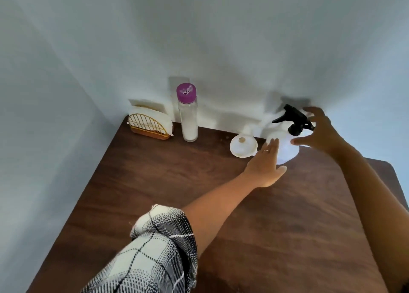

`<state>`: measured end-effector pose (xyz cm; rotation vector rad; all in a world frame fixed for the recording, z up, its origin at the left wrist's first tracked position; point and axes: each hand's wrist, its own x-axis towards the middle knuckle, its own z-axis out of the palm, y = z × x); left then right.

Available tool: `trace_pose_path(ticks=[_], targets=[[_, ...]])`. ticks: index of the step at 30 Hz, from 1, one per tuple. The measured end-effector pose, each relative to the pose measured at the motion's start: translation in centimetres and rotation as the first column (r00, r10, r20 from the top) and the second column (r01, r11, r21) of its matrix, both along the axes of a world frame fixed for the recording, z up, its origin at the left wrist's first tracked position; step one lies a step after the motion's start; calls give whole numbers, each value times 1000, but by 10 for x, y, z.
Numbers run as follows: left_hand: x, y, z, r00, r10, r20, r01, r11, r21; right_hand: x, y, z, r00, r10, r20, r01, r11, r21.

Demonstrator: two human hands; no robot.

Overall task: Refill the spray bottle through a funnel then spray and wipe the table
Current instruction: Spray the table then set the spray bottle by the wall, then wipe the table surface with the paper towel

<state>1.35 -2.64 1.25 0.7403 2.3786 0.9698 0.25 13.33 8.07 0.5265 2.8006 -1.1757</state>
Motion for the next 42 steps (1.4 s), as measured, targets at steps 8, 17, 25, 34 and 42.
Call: trace_pose_path(ticks=[8,17,25,34,42], targets=[[19,-137,10,976,217,-36,-209,966,155,38,-112,38,672,14,-741,217,952,215],[-18,-280,12,809,584,-70,-563,803,194,-3,-289,-1,730,582,-358,-423,796,433],[-76,-325,8,739,648,-186,-646,759,78,-96,-350,-17,824,557,-99,-446,747,492],[-113,-324,-3,821,516,-244,-552,826,-114,-136,-353,-45,887,460,52,-400,706,585],[-118,-325,-13,837,485,-252,-530,834,-154,-145,-353,-44,915,401,-54,-306,774,554]])
